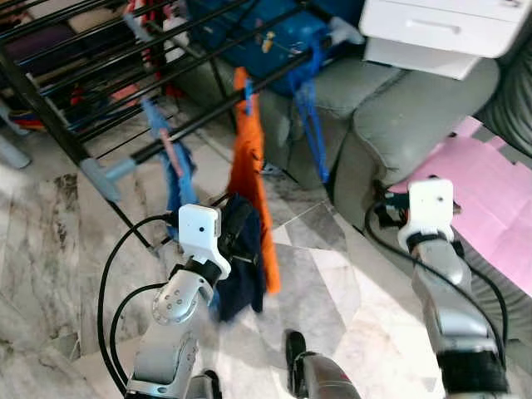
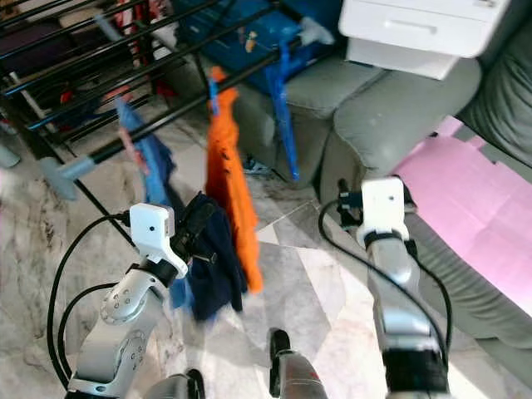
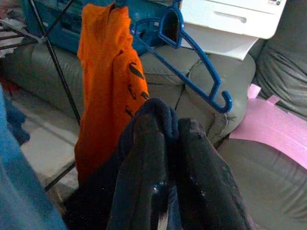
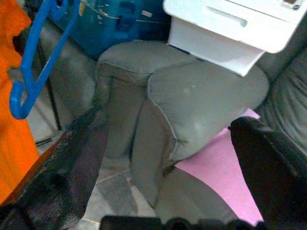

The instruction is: Hang hanger

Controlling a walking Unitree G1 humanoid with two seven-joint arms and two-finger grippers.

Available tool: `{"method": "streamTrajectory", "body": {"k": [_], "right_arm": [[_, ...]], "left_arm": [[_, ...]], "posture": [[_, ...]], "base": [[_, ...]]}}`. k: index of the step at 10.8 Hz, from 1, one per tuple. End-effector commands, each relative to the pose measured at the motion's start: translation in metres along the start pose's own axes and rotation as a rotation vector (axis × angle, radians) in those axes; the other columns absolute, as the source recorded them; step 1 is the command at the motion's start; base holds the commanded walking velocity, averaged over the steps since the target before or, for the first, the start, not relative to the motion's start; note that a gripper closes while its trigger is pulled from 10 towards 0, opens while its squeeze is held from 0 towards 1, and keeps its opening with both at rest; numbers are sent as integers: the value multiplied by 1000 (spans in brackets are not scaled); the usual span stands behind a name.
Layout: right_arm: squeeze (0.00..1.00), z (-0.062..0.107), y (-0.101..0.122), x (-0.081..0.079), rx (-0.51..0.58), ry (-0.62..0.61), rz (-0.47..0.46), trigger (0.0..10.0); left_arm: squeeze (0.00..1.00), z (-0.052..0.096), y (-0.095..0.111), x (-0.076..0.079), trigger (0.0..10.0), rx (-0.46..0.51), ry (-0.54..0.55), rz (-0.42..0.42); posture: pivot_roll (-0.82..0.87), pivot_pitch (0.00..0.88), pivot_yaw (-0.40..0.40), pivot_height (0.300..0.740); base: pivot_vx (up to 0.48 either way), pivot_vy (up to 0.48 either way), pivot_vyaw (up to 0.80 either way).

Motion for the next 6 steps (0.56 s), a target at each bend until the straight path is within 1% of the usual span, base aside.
{"method": "streamTrajectory", "body": {"k": [1,2,4,5,6], "right_arm": [[0,-4,1,0,-2,30,-7,10000],[0,-13,2,-3,-12,79,-14,10000],[0,-20,11,-4,16,103,-17,10000],[0,-18,9,-7,16,111,-23,10000],[0,-13,4,-14,9,130,-28,10000]], "left_arm": [[0,2,5,-1,10000,12,6,-12],[0,2,5,-1,10000,11,6,-14],[0,3,8,1,10000,30,-11,-15],[0,5,10,5,10000,36,-37,-13],[0,5,9,6,10000,36,-42,-18]], "posture": [[-98,254,23,740],[-94,256,26,740],[-86,258,26,740],[-86,258,26,740],[-86,258,28,740]], "base": [[0,0,0],[0,0,0],[0,0,0],[0,0,0],[285,386,0]]}}
Point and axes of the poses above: a point about 5 cm out from each wrist's last joint towards the gripper, its own z axis pointing back from the gripper into the wrist, its own y axis along the axis of the wrist's last joint, x = y × z, the point moved 4 cm from there along -z, pointing out of the wrist towards the gripper, and after that the axes turned 2 degrees about z, right-handed, at the moved point
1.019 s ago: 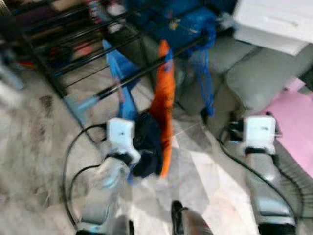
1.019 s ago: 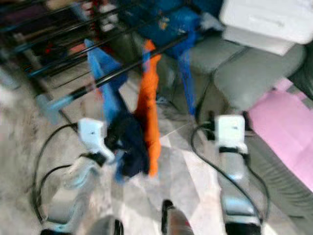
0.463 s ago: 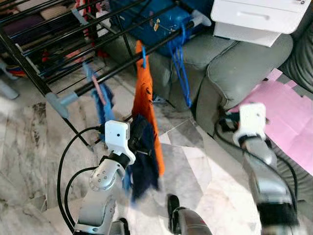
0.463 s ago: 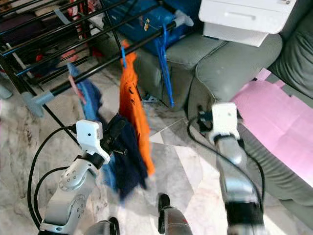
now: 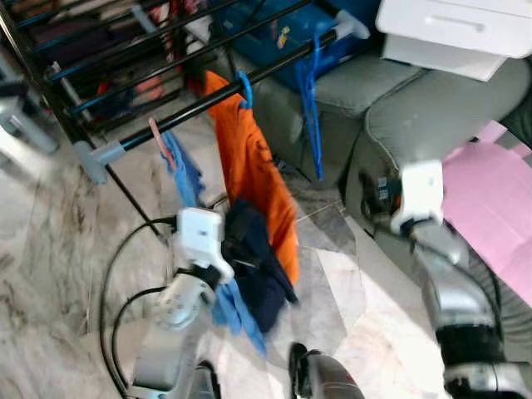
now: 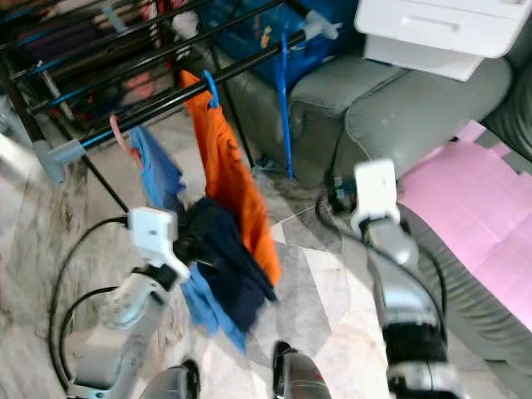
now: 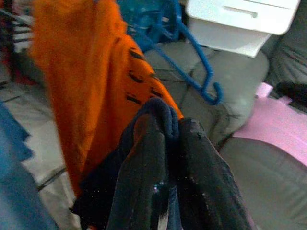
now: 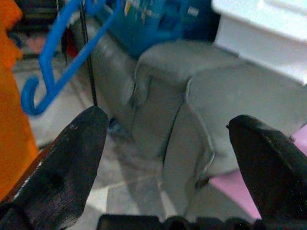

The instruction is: Hang hanger

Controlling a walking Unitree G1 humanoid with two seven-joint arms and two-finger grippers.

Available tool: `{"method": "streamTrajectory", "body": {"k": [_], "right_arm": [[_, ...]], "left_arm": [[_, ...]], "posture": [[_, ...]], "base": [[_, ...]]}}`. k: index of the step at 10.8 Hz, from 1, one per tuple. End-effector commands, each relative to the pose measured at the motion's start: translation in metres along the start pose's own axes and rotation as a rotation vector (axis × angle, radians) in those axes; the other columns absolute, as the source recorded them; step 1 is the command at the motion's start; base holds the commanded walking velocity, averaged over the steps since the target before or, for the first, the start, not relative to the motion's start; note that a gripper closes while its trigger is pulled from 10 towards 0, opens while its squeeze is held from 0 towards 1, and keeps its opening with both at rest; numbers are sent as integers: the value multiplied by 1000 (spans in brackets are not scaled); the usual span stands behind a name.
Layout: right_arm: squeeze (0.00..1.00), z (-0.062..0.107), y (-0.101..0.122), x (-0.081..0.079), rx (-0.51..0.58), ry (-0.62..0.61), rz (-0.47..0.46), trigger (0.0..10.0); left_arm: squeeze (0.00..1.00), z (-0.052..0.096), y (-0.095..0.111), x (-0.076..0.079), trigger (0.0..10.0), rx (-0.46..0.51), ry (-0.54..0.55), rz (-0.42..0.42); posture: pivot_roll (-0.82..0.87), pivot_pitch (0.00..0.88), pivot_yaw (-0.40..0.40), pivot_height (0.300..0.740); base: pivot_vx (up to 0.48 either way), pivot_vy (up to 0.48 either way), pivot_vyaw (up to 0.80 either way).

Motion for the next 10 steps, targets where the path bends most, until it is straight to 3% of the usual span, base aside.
{"method": "streamTrajectory", "body": {"k": [1,2,7,9,10], "right_arm": [[0,2,3,-7,20,21,-6,10000],[0,4,1,-8,19,24,-5,10000],[0,8,-1,-18,20,55,14,10000],[0,4,6,-5,36,-1,41,10000],[0,1,8,-5,33,29,38,10000]], "left_arm": [[0,1,10,-3,10000,41,2,-23],[0,0,10,-4,10000,35,9,-20],[0,-2,2,-21,10000,-11,152,-57],[0,-3,3,-24,10000,-6,171,-63],[0,-4,3,-24,10000,-6,171,-61]], "posture": [[-89,257,31,740],[-91,255,33,740],[-94,245,25,740],[-97,245,25,740],[-100,246,24,740]], "base": [[304,371,0],[281,390,0],[0,0,0],[0,0,0],[0,0,0]]}}
Point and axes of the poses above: a point about 5 cm out from each wrist's last joint towards the gripper, its own z axis pointing back from the gripper into the wrist, its own y axis along the axis of the wrist's last joint, x = y × z, the point moved 4 cm from there along -z, pointing out of the wrist towards the gripper, and after that the axes turned 2 degrees about z, right-handed, at the moved point
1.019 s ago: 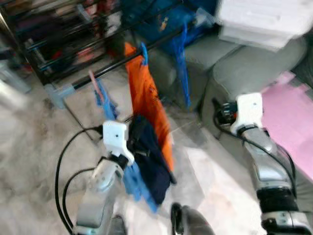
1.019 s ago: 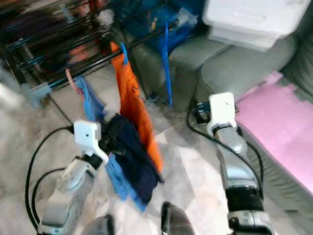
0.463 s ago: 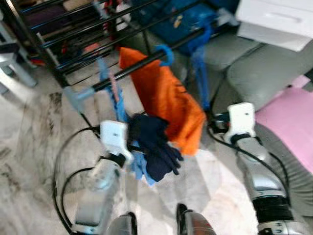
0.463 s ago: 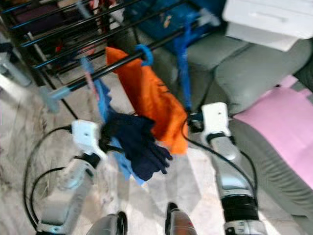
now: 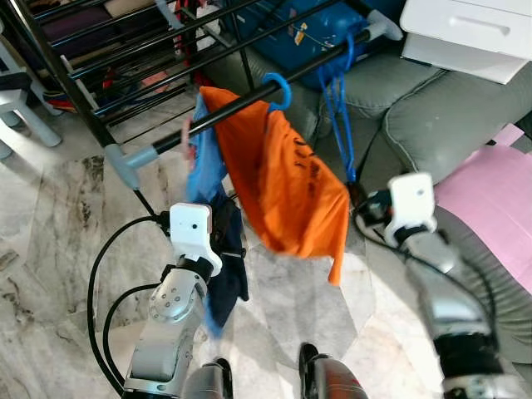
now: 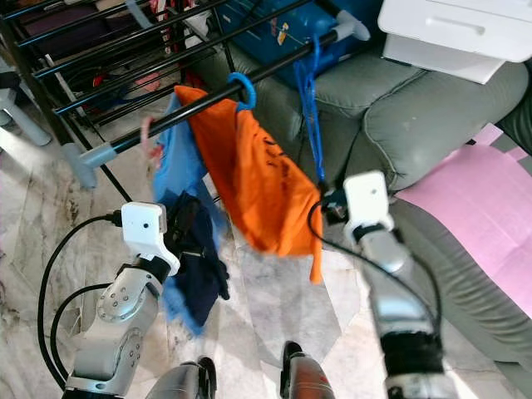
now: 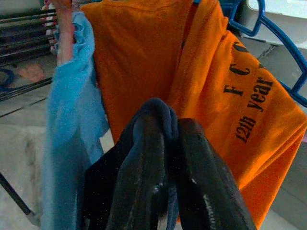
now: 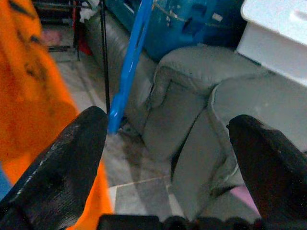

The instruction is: Hang hanger

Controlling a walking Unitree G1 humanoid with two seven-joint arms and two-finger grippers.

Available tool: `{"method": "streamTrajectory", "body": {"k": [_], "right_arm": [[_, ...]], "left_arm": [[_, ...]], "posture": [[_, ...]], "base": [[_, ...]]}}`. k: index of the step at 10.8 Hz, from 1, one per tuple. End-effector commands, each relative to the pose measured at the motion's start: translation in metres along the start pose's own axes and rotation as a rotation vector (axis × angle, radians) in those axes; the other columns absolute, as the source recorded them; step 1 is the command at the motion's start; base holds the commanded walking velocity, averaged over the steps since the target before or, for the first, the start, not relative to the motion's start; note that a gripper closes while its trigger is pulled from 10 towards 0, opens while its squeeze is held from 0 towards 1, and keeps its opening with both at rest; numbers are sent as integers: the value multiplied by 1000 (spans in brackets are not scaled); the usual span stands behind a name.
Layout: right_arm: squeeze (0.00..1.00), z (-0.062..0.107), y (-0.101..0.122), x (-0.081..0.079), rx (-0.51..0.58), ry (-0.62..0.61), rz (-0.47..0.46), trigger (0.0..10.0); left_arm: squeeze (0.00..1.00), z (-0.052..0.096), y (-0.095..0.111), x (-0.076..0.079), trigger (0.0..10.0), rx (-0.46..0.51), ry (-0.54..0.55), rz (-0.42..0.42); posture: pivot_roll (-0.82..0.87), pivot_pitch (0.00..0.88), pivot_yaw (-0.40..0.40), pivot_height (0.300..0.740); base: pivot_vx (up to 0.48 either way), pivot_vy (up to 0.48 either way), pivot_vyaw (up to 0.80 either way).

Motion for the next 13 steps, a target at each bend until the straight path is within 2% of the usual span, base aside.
{"method": "streamTrajectory", "body": {"k": [1,3,5,7,9,11,12,13], "right_arm": [[0,-2,1,-2,-1,26,-16,10000],[0,-17,17,6,27,25,-27,10000],[0,-38,25,7,3,47,-26,10000],[0,-57,36,1,-5,33,-64,10000],[0,-66,39,-20,-17,85,-139,10000],[0,-71,41,-30,-29,89,-129,10000],[0,-75,39,-28,-57,44,-92,10000],[0,-76,40,-27,-61,39,-93,0]], "left_arm": [[0,-1,3,1,10000,11,-5,-12],[0,-1,4,2,10000,12,-8,-13],[0,0,3,2,10000,7,-18,-14],[0,2,4,5,10000,7,-29,-11],[0,8,4,4,10000,-2,-30,-14],[0,10,5,0,10000,-5,-29,-22],[0,10,5,-1,10000,-8,-29,-24],[0,11,5,0,10000,-9,-30,-23]], "posture": [[-99,248,25,740],[-91,259,28,740],[-87,266,31,740],[-72,277,29,740],[-43,292,36,740],[-27,300,41,740],[-20,303,42,740],[-21,307,42,740]], "base": [[0,0,0],[0,0,0],[0,0,0],[0,0,0],[0,0,0],[0,0,0],[0,0,0],[0,0,0]]}}
Point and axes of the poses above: a point about 5 cm out from each wrist's last joint towards the gripper, its own z axis pointing back from the gripper into the wrist, its own y axis along the axis of the wrist's last joint, x = y × z, the point moved 4 cm from there along -z, pointing out of the wrist towards the gripper, and after that the axes turned 2 degrees about z, right-handed, at the moved point
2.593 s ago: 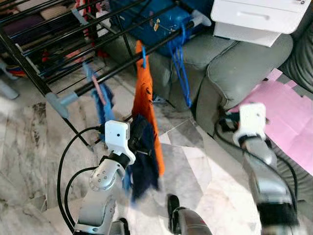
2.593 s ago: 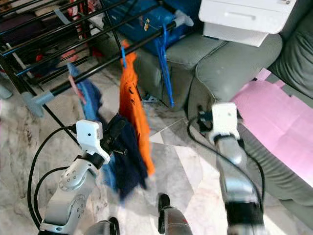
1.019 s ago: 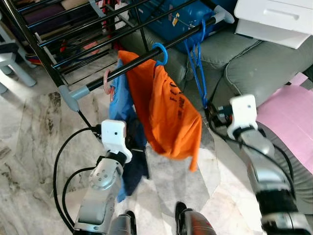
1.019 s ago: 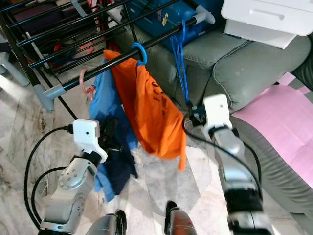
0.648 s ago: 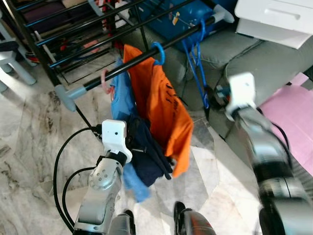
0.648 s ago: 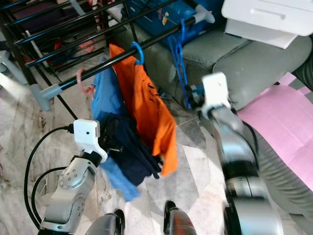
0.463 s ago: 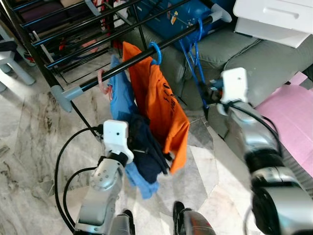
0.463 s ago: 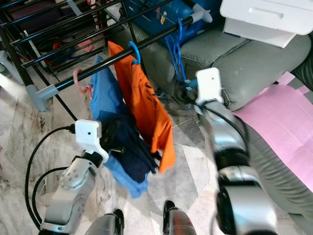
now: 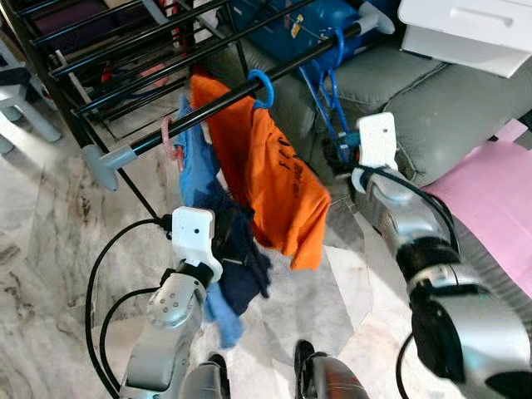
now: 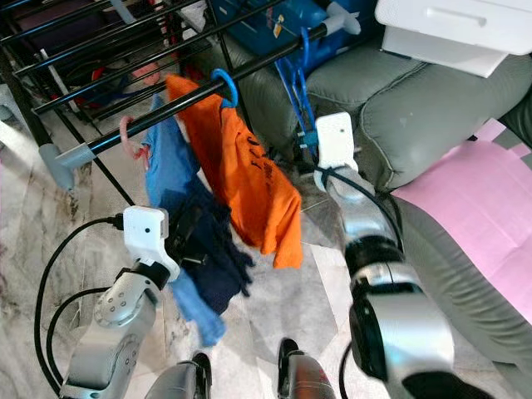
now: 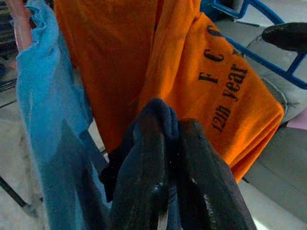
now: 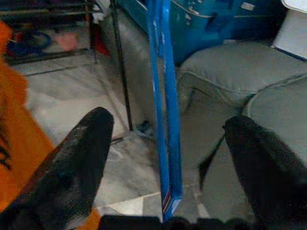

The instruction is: Hang hanger

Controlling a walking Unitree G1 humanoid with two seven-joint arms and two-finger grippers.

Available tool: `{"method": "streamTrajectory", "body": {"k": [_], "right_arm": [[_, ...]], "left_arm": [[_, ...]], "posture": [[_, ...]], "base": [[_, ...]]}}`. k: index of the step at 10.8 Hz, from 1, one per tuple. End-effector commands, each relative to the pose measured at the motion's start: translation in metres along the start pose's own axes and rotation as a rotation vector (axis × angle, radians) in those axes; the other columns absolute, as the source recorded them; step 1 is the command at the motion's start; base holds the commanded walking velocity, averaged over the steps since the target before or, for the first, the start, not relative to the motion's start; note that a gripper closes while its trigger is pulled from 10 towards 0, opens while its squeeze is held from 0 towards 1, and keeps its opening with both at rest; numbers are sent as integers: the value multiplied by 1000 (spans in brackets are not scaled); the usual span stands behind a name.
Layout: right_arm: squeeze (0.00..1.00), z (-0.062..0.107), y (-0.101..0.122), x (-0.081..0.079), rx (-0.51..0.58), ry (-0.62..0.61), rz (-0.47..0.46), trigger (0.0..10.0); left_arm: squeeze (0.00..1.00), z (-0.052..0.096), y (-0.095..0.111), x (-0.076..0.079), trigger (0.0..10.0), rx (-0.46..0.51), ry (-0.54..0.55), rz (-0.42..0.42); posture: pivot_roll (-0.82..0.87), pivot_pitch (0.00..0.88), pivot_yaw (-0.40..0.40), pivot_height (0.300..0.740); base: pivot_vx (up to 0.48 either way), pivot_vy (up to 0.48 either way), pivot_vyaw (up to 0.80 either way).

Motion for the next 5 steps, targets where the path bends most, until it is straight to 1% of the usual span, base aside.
{"method": "streamTrajectory", "body": {"k": [1,2,3,4,5], "right_arm": [[0,-3,4,2,-3,-21,0,0],[0,-4,7,2,0,-22,-7,39],[0,-6,9,1,-7,-23,-1,863],[0,-7,12,3,-9,-29,5,392],[0,-8,11,6,-22,-40,0,196]], "left_arm": [[0,4,4,3,10000,9,-10,5],[0,6,2,5,10000,1,-14,8],[0,6,2,6,10000,-2,-18,10],[0,6,2,5,10000,-3,-16,9],[0,6,2,5,10000,-5,-15,10]], "posture": [[-24,313,41,740],[-24,315,41,740],[-24,315,41,740],[-22,317,37,740],[-22,317,37,740]], "base": [[0,0,0],[0,0,0],[0,0,0],[0,0,0],[0,0,0]]}}
Point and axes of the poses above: a point about 5 cm out from each wrist's last joint towards the gripper, its own z axis pointing back from the gripper into the wrist, its own y axis along the axis of the wrist's last joint, x = y × z, the point moved 4 cm from there along -z, pointing out of the wrist towards the gripper, and after that the axes turned 2 degrees about z, right-handed, at the moved point
